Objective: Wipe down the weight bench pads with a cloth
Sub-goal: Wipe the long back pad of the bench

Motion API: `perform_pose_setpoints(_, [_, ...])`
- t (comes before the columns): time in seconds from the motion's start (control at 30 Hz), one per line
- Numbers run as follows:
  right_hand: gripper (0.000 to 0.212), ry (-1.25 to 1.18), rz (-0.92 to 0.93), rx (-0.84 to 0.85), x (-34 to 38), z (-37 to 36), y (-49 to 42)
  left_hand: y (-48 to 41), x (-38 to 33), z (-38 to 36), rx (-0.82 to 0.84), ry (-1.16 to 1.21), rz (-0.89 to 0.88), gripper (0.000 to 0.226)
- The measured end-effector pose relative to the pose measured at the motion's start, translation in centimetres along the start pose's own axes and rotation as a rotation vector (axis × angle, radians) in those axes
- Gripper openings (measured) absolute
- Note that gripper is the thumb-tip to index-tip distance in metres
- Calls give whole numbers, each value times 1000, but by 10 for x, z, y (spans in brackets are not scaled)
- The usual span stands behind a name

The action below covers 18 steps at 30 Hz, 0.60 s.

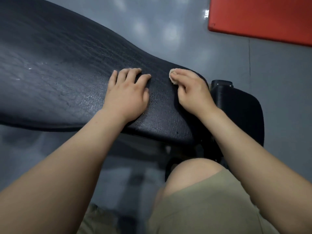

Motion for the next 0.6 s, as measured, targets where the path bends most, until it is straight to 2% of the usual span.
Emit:
perform_pose_setpoints(0.2, [46, -193, 382, 256, 59, -17, 22, 33, 59, 32, -122, -38, 94, 35])
perform_pose_setpoints(0.4, [40, -121, 403, 270, 69, -57, -57, 46, 88, 37, -254, -127, 208, 28])
perform_pose_setpoints(0.5, [39, -134, 376, 233, 84, -77, -71, 42, 86, 36, -262, -96, 212, 29])
perform_pose_setpoints(0.6, [44, -207, 356, 300, 108, -85, -64, 42, 89, 40, -261, -66, 212, 29])
Point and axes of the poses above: each hand's wrist, its own y-axis away from the middle knuckle, its own z-axis out of the back of the hand, x = y × z, the point moved 4 cm from there along -y, towards the middle knuckle, and after that the axes turned 3 degrees about -x, right-handed, at the moved point
